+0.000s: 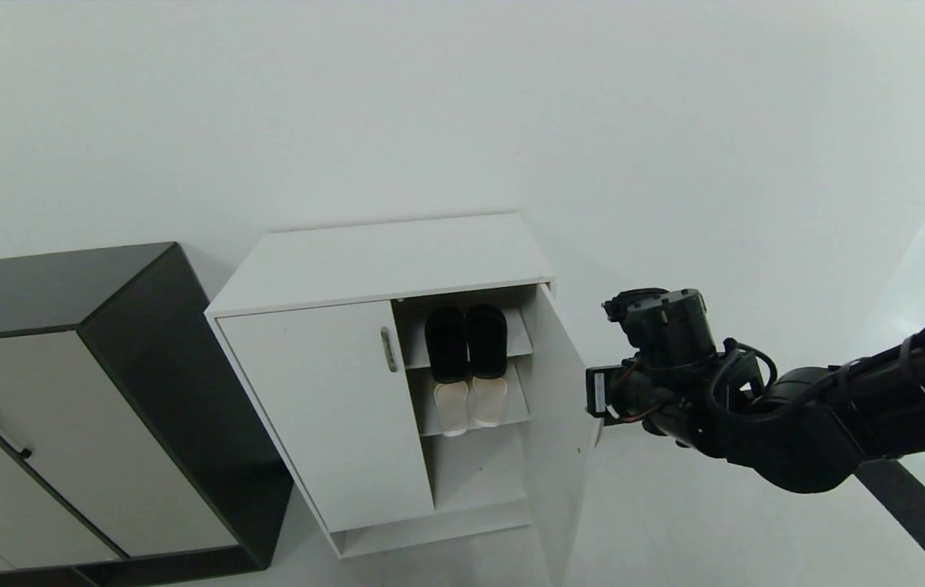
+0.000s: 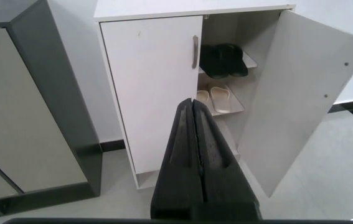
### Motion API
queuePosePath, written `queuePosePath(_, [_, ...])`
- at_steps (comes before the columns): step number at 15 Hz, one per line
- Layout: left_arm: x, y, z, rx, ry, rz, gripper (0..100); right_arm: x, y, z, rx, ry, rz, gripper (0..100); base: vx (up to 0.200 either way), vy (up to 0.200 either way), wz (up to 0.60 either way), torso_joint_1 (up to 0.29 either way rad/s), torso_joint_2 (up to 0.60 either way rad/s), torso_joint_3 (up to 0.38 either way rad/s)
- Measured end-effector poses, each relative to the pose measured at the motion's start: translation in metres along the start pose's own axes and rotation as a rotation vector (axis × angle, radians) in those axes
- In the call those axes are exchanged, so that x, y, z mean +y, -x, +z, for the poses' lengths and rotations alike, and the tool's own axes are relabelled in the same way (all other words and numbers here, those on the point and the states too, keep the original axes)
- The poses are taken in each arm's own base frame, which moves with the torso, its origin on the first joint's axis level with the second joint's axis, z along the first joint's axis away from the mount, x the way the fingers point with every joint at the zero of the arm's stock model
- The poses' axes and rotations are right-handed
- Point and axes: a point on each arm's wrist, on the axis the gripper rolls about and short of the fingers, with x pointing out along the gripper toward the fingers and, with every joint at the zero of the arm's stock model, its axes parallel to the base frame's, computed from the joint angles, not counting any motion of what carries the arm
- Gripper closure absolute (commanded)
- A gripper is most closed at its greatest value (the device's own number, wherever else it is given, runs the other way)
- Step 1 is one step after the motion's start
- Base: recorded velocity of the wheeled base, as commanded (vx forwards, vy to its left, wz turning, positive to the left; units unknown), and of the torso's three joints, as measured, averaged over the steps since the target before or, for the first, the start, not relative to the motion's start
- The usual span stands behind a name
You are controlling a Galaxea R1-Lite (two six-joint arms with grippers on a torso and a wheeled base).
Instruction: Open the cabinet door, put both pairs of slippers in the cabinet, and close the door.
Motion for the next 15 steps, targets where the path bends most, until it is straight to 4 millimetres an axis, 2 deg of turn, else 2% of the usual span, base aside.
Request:
queuePosePath(4, [0.0,0.0,0.0,0.0,0.0,-0.001,100,-0.004,-0.011,-0.007,0.026,0.003,-0.019,100,0.0,0.0,0.0,0.0,0.0,0.0])
queuePosePath(7, [0.0,0.0,0.0,0.0,0.0,-0.001,100,0.006,-0.016,-0.015,0.027,0.012,0.004,100,0.0,0.0,0.0,0.0,0.0,0.0])
queuePosePath(12, [0.0,0.0,0.0,0.0,0.0,-0.001,100,0.048,-0.001,-0.028,0.04,-0.005,0.121,100,0.0,0.0,0.0,0.0,0.0,0.0])
queuePosePath(15, [0.0,0.0,0.0,0.0,-0.001,0.0,100,0.057,0.019,-0.025,0.07,-0.02,0.279,100,0.0,0.0,0.0,0.0,0.0,0.0])
